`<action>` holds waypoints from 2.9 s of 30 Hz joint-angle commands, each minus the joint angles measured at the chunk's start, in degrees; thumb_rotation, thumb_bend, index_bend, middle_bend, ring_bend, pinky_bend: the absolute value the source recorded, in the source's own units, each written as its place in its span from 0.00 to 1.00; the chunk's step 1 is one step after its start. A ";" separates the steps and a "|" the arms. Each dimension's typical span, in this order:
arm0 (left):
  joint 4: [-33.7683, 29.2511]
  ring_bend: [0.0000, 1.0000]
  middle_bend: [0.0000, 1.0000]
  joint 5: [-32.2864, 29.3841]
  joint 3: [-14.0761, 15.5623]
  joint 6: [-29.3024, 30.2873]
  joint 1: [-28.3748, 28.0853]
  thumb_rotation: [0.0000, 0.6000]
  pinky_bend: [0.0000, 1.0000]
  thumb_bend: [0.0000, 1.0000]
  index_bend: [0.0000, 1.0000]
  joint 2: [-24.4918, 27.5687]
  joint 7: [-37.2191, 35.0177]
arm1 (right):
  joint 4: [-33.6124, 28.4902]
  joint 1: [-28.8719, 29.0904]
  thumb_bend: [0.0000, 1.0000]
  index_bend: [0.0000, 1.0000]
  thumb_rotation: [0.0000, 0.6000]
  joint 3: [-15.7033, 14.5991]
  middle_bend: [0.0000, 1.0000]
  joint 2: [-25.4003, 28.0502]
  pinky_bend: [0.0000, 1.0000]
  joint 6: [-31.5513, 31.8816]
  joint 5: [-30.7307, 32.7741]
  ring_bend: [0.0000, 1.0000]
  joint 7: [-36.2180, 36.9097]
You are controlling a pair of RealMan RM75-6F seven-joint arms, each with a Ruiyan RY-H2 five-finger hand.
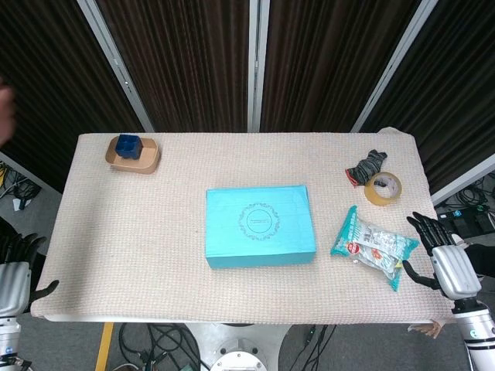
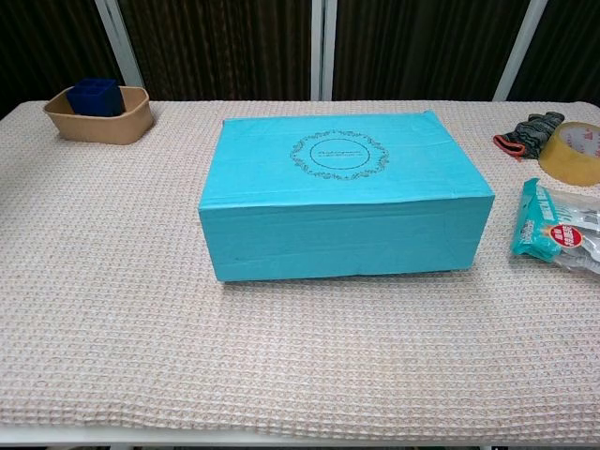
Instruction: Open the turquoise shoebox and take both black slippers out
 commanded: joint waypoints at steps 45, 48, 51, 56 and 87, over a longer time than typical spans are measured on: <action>0.07 0.08 0.13 -1.52 -0.61 -3.88 -1.56 1.00 0.04 0.05 0.18 -0.28 -0.36 | 9.18 28.81 0.07 0.00 1.00 2.35 0.03 -23.47 0.00 -19.58 -7.36 0.00 -10.49; 0.22 0.08 0.13 -1.50 -0.53 -4.17 -1.67 1.00 0.04 0.05 0.18 -0.43 -0.76 | 10.03 27.83 0.10 0.00 1.00 1.49 0.04 -22.49 0.00 -18.96 -6.59 0.00 -11.61; 0.48 0.08 0.13 -1.31 -0.50 -4.24 -1.76 1.00 0.04 0.05 0.18 -0.60 -1.26 | 12.03 27.21 0.12 0.00 1.00 1.47 0.05 -23.06 0.00 -18.65 -5.11 0.00 -11.86; 1.12 0.08 0.13 -0.38 -0.45 -3.26 -1.60 1.00 0.05 0.05 0.18 -1.07 -1.87 | 17.17 27.56 0.16 0.00 1.00 1.91 0.06 -27.17 0.00 -17.54 -4.33 0.00 -10.01; 3.41 0.08 0.13 -0.57 0.56 -5.83 -1.51 1.00 0.05 0.05 0.19 -1.64 -7.95 | 27.84 27.58 0.66 0.26 1.00 3.88 0.20 -36.96 0.00 -11.19 0.26 0.05 15.16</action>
